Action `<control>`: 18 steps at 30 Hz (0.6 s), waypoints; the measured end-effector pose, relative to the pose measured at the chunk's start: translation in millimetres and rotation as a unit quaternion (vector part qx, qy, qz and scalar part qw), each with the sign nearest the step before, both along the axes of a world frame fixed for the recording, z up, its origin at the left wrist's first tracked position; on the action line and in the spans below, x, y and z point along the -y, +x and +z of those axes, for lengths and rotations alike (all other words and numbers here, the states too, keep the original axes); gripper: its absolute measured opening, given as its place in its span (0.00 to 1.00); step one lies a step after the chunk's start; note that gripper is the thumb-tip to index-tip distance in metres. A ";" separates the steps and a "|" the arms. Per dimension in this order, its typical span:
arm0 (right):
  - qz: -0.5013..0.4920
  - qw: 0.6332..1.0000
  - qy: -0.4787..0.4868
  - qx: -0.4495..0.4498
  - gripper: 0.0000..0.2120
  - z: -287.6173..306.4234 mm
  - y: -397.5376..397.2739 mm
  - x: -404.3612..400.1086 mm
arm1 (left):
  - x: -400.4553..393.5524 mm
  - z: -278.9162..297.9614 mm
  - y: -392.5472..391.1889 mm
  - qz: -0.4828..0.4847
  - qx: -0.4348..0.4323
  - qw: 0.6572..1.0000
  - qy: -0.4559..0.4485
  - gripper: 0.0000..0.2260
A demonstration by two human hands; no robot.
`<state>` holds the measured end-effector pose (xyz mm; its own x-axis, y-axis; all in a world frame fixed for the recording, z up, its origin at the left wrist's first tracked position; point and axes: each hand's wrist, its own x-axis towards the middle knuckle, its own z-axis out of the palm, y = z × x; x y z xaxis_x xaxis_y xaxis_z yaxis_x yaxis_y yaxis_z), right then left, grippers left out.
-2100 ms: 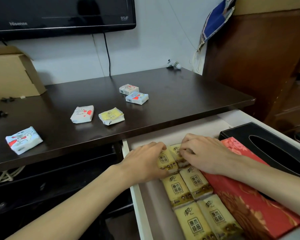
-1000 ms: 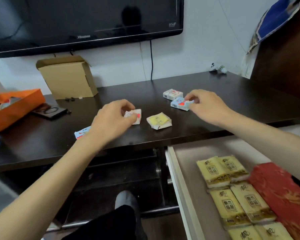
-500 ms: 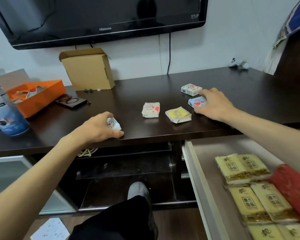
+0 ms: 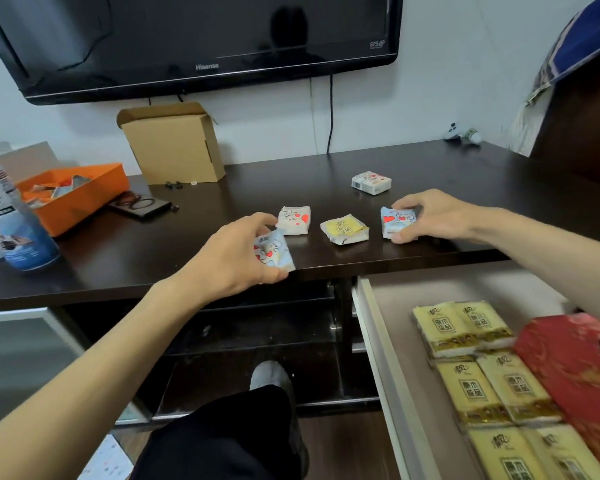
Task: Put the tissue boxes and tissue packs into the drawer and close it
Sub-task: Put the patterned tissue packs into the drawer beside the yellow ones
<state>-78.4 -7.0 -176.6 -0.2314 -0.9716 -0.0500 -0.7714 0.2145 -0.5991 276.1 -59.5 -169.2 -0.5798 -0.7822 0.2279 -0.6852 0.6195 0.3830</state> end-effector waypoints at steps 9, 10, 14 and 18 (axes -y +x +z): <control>0.020 0.994 -0.111 -0.004 0.37 4.8 -13.5 -99.1 | -90.8 -6.9 -92.6 -0.173 0.010 0.984 0.039 0.33; 0.033 0.995 -0.090 -0.023 0.38 3.3 -14.9 -115.8 | -100.1 -12.0 -102.5 -0.190 0.028 0.981 0.028 0.32; 0.064 0.996 -0.020 -0.065 0.37 -7.4 -19.5 -173.5 | -126.2 -36.3 -129.4 -0.224 0.065 0.972 -0.009 0.33; 0.101 0.986 0.012 -0.130 0.36 -16.7 -20.5 -206.9 | -146.5 -52.6 -151.0 -0.263 0.091 0.957 -0.078 0.31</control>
